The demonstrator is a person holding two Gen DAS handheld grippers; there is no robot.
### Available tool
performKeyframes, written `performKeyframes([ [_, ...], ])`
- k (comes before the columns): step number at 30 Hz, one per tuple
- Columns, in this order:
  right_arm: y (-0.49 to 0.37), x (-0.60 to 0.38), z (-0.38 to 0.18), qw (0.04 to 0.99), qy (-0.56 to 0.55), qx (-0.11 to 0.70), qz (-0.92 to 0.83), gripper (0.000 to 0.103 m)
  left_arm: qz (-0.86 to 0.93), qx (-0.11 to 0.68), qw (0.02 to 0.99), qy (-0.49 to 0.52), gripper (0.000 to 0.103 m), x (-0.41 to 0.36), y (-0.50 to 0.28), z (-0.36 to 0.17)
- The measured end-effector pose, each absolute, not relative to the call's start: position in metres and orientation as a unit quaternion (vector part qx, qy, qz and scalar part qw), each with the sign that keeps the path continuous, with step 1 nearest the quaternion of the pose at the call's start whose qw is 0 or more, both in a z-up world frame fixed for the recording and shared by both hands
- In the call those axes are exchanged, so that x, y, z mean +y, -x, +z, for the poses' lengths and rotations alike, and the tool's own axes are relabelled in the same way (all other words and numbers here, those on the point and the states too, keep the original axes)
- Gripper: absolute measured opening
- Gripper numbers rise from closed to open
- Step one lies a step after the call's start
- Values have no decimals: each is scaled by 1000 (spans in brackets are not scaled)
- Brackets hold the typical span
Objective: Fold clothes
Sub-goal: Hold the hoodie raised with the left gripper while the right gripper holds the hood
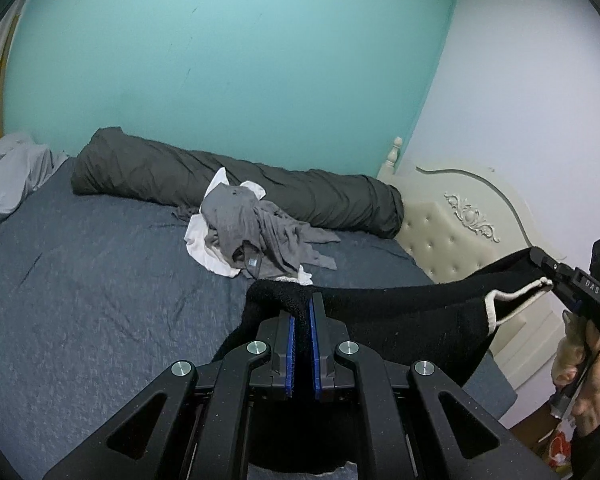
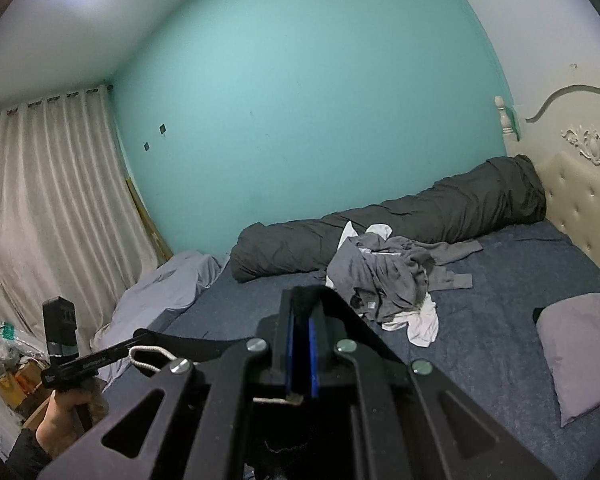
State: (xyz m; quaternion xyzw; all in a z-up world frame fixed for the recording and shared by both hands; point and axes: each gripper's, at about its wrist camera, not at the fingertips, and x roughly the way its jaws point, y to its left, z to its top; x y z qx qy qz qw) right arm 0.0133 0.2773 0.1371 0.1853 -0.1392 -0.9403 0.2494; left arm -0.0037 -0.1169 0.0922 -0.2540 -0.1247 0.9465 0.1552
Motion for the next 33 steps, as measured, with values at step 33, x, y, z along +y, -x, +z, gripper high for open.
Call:
performKeyframes([
  [33,-60,288,238,227,-168,-118,-952,5,958,-78,172,216,7,-100,-62,184],
])
